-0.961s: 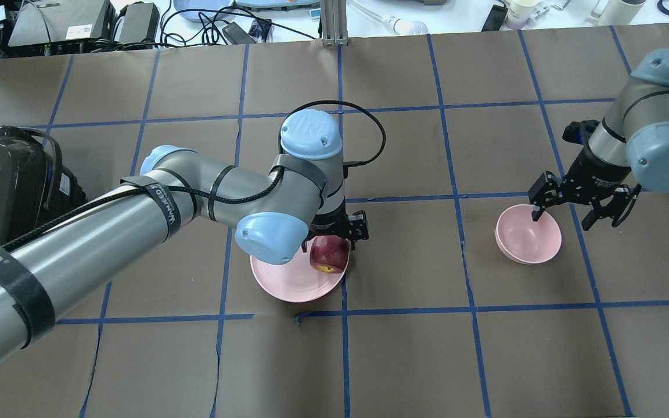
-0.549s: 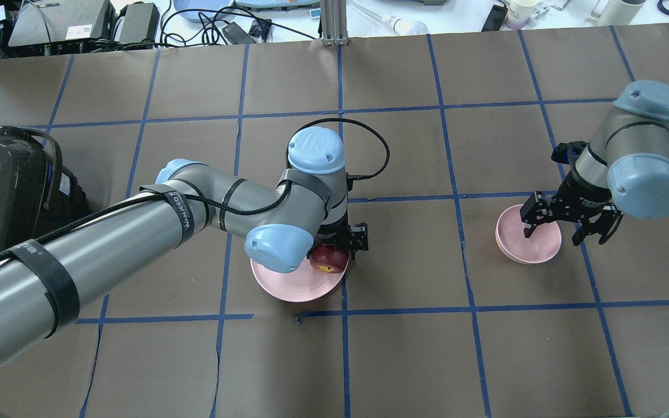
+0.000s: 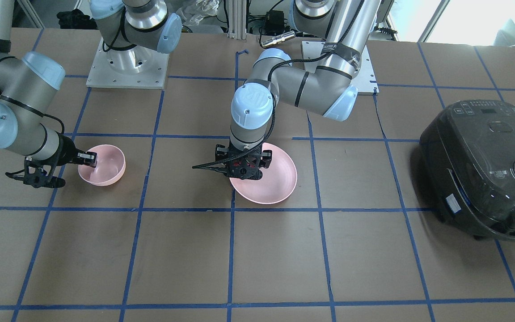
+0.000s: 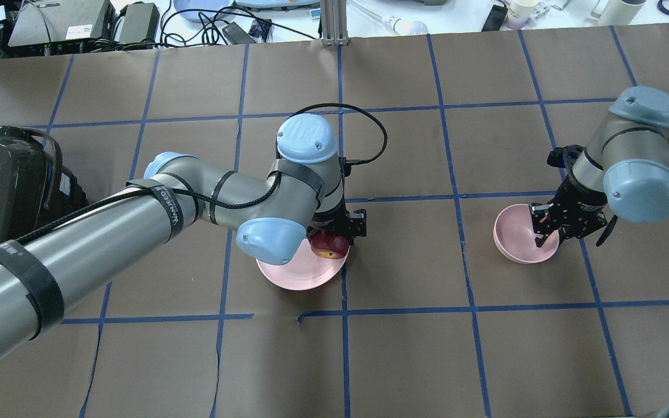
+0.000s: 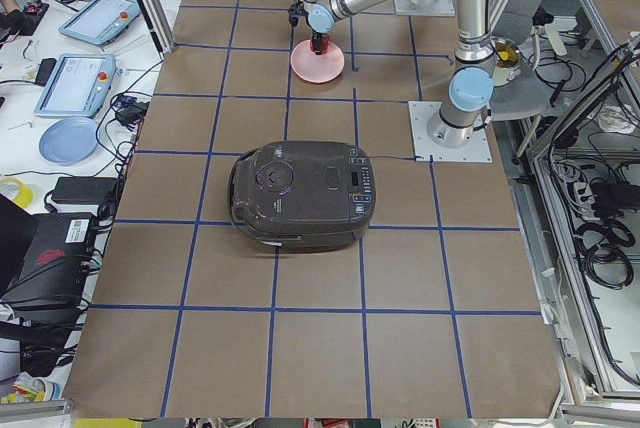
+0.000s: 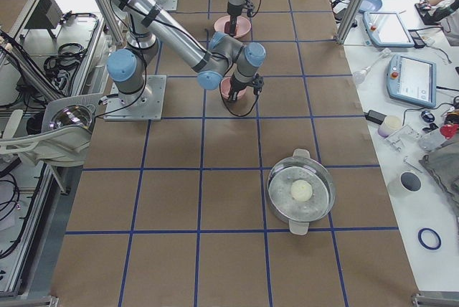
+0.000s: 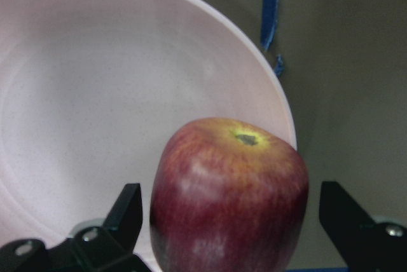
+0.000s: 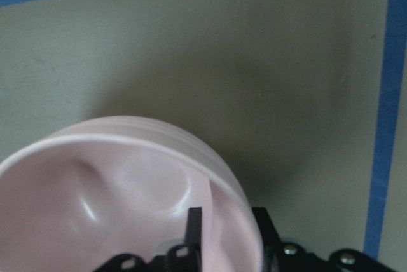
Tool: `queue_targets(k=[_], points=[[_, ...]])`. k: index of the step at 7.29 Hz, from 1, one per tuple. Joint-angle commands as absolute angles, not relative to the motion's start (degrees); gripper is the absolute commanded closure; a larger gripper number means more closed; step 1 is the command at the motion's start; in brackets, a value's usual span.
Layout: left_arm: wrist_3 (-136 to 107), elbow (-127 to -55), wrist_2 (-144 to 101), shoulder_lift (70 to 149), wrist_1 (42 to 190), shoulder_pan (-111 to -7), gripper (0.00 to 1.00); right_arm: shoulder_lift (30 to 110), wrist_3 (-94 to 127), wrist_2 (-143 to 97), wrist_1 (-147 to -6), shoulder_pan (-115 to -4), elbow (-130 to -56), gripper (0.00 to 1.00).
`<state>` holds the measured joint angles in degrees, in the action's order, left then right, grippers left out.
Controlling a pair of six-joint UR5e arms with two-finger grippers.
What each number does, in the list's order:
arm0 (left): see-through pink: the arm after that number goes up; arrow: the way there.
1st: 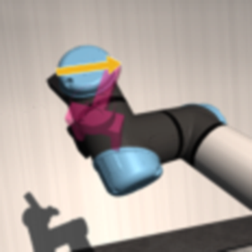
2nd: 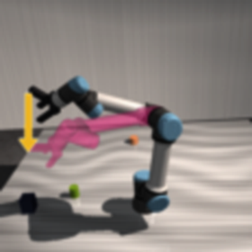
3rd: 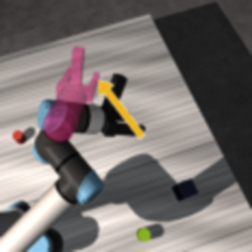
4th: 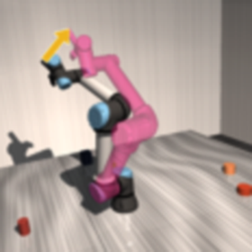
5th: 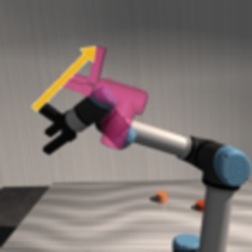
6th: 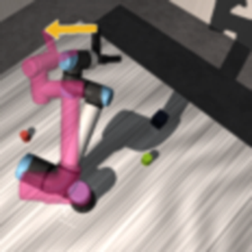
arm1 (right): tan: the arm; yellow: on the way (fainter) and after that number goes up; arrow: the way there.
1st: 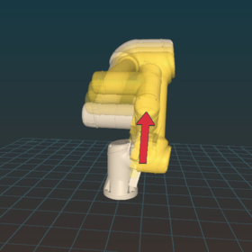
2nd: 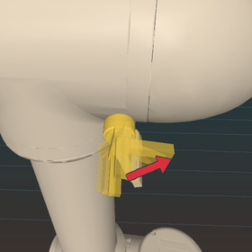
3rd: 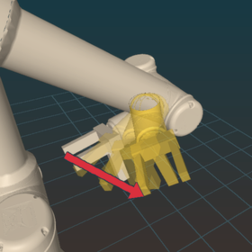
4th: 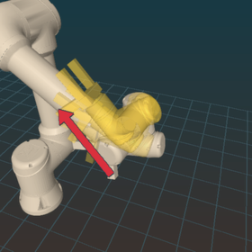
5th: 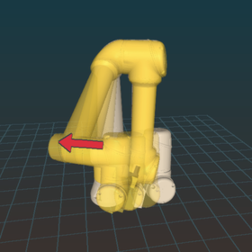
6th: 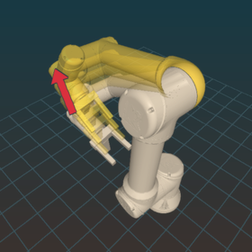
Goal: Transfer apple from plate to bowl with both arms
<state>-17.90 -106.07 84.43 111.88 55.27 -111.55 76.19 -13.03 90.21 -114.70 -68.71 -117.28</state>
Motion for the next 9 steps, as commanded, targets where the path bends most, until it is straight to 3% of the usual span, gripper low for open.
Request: queue_targets(k=[1,3,5,6,7,8,9], points=[[-15.0,-104.2,83.1,109.2,58.4,-106.8,0.55,76.8,-13.1,89.4,-114.3,-68.7,-115.0,1.0],[-14.9,-103.0,83.2,108.1,60.0,-105.9,0.53,77.5,-12.8,85.1,-110.7,-69.8,-110.0,1.0],[-14.9,-102.1,83.2,107.8,60.9,-106.0,0.49,78.0,-12.5,81.7,-110.1,-73.1,-109.5,1.0],[-14.9,-102.1,83.2,107.8,60.9,-106.1,0.35,78.0,-12.4,80.6,-110.6,-75.5,-109.4,1.0],[-14.2,-101.9,83.5,107.8,60.9,-106.1,0.52,78.0,-10.5,79.7,-110.3,-77.8,-109.5,1.0],[-14.0,-101.6,83.4,107.8,61.0,-106.1,0.93,77.9,-7.1,78.0,-110.7,-81.2,-109.7,1.0],[-8.9,-101.0,86.4,107.8,60.7,-106.7,1.0,77.2,-5.3,77.9,-111.0,-84.2,-110.0,1.0]])
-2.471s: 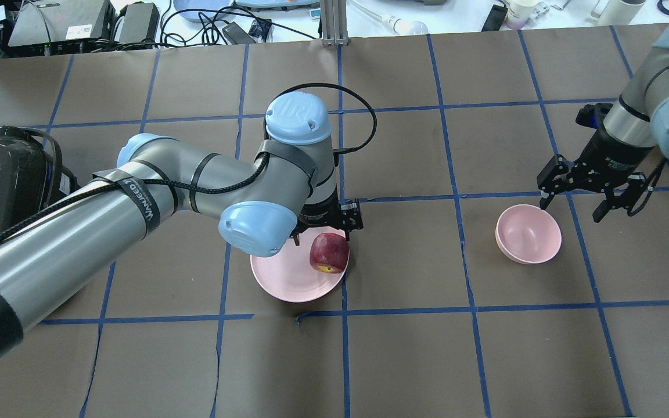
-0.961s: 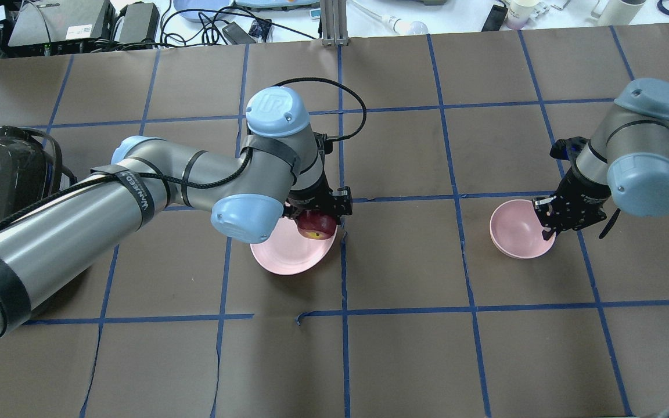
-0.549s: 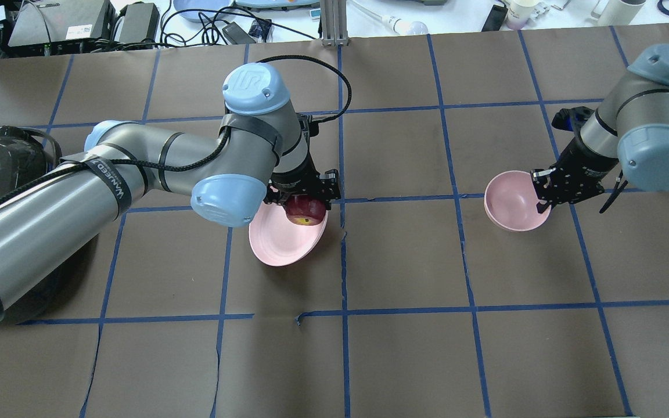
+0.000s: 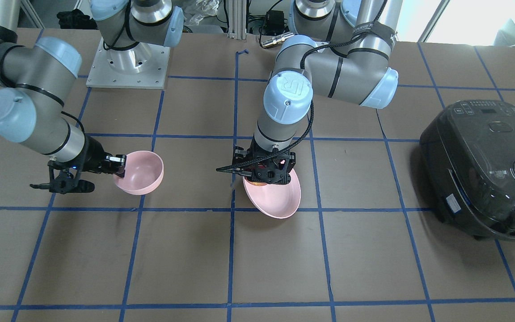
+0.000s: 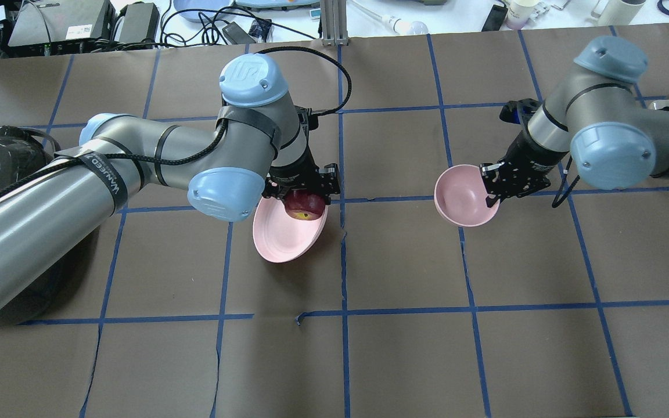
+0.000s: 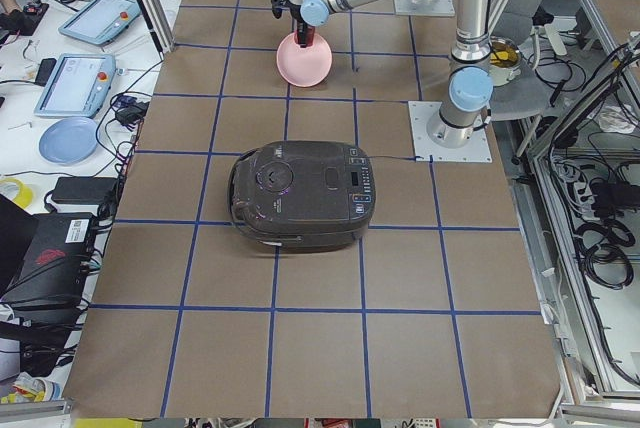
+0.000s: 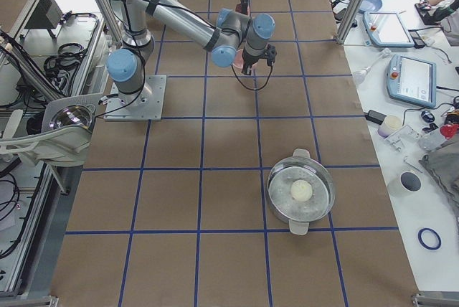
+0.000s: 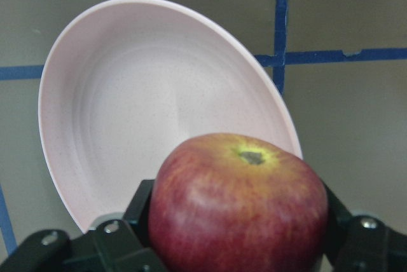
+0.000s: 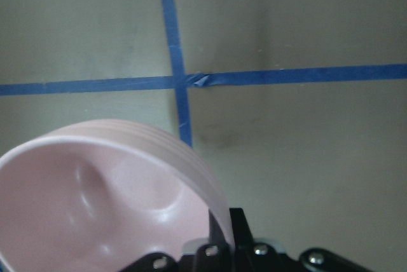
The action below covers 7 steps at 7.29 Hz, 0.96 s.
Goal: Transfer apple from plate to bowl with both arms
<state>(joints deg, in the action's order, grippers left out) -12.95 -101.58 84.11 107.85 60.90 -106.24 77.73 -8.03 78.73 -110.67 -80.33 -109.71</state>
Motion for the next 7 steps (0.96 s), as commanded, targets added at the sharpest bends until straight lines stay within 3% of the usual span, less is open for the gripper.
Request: queue_targets(k=[1,7], points=[[-4.8,-100.3,92.2,108.0,60.3,-107.0,1.0,77.1,-4.9,75.1,-111.1,-86.5,-110.1,1.0],[-9.1,-99.8,86.7,107.6,60.0,-106.5,1.0,74.7,0.2,73.8,-117.5,-89.7,-115.8,1.0]])
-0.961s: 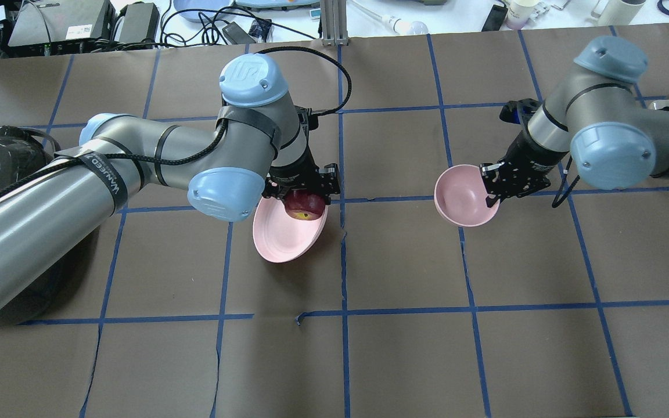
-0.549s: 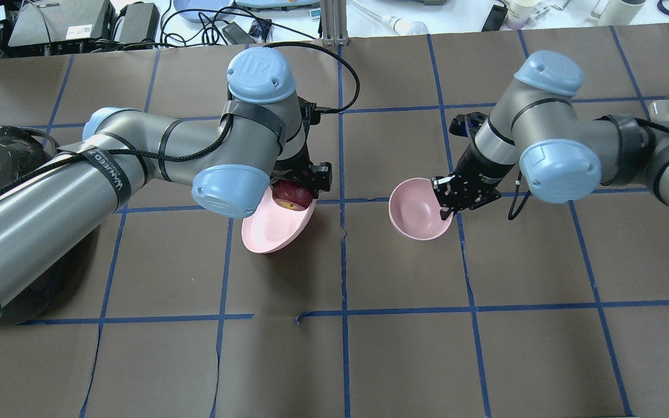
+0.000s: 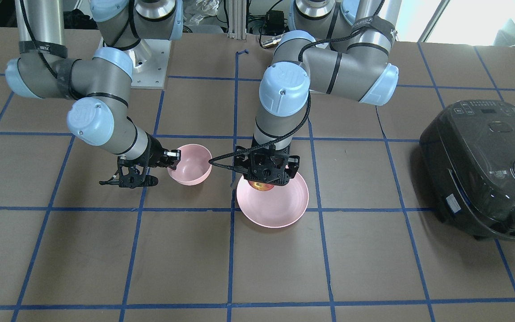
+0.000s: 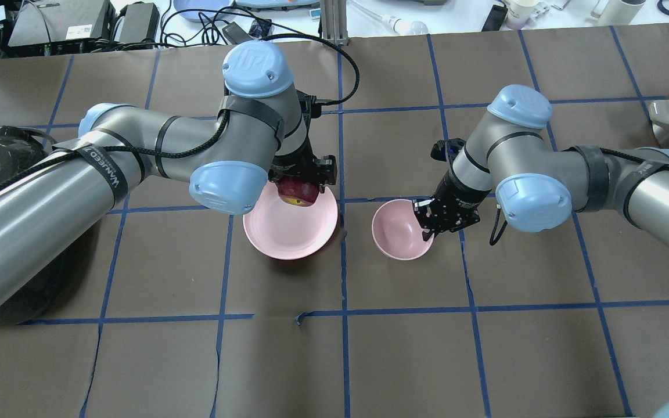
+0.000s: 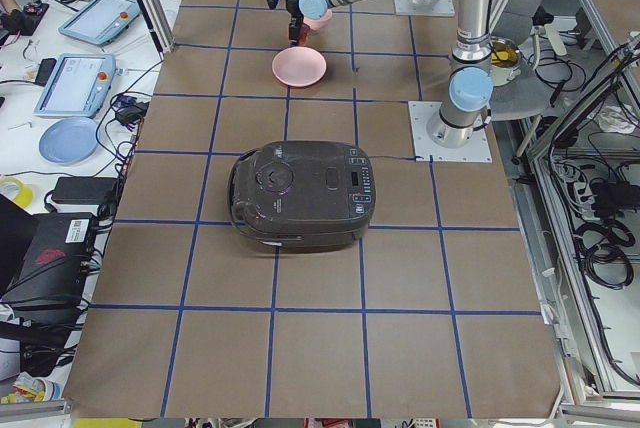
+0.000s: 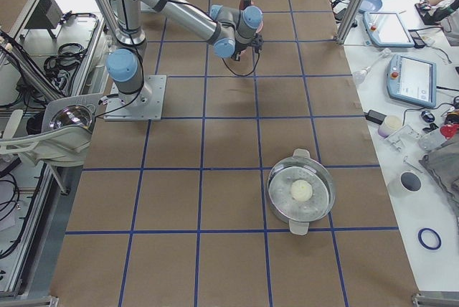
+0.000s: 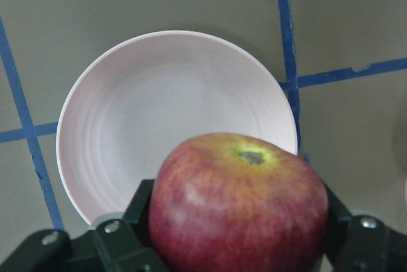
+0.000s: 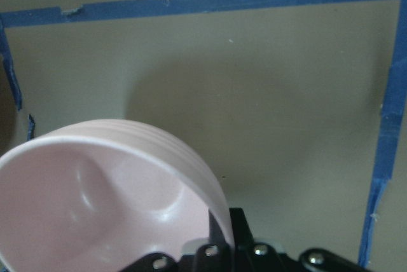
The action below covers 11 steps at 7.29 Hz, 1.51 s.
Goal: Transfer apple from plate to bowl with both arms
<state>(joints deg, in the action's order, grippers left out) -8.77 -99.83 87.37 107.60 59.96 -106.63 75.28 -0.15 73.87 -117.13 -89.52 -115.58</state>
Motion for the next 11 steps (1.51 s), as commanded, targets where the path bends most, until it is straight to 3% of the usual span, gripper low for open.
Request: queue_targets(k=[1,2,4,5,8,11], points=[[-9.7,-99.7,86.7,107.6,60.0,-106.7,1.0,74.2,0.4,73.4,-118.2,-91.0,-115.9,1.0],[-15.5,-99.2,87.0,108.3,60.0,-107.2,1.0,73.2,0.8,73.6,-118.2,-91.2,-115.8,0.95],[-23.2,-97.0,86.7,109.1,60.6,-109.8,1.0,74.1,4.0,73.5,-118.8,-91.6,-115.1,0.1],[-29.0,-96.3,86.7,109.5,60.1,-112.3,1.0,74.4,4.3,74.4,-119.9,-91.5,-113.5,0.0],[-43.2,-96.4,84.8,110.5,59.9,-117.9,1.0,77.0,2.9,83.9,-115.7,-88.3,-107.7,0.0],[-48.1,-96.4,83.8,114.6,54.7,-121.5,1.0,77.6,1.8,87.9,-114.9,-79.9,-107.1,0.0]])
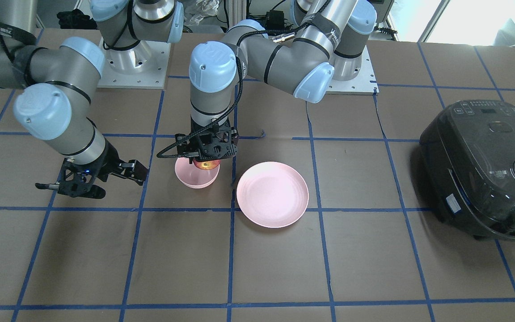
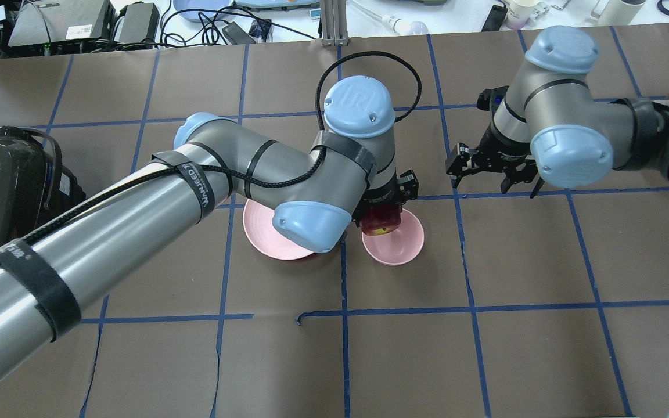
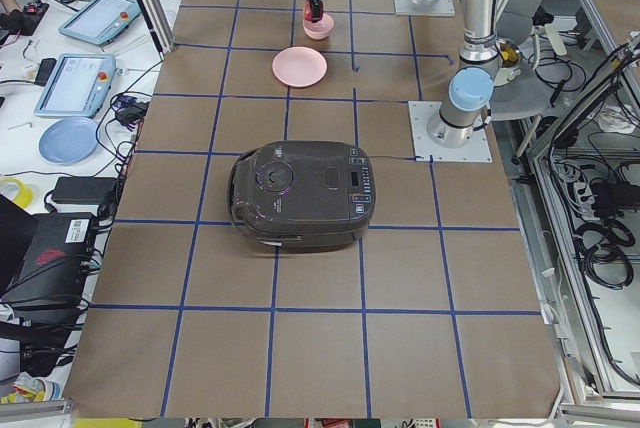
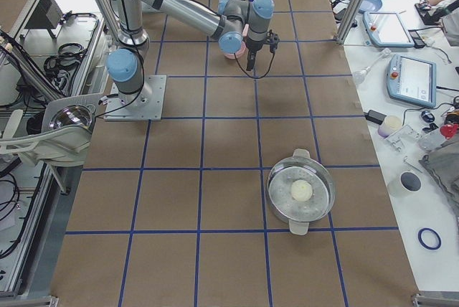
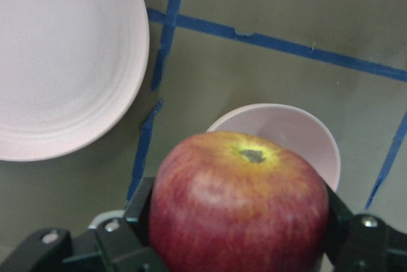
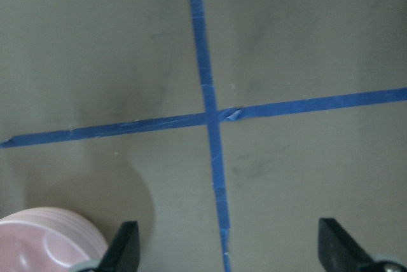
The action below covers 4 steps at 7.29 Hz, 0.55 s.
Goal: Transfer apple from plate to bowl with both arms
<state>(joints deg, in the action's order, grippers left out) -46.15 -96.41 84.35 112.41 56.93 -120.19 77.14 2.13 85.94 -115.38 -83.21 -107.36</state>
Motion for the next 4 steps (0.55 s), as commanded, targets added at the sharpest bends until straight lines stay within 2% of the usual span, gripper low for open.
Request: queue_targets(k=[1,4], points=[[-48.0,-96.6,82.5,116.3,54.8,-122.5,1.0,80.4,1.8,90.9,-112.2,-80.2,-106.1,0.0],[-47.8,-96.5,82.7,118.8,53.4,-123.0,1.0,84.3,1.8,90.5,-106.3,-80.2,-104.1,0.0]])
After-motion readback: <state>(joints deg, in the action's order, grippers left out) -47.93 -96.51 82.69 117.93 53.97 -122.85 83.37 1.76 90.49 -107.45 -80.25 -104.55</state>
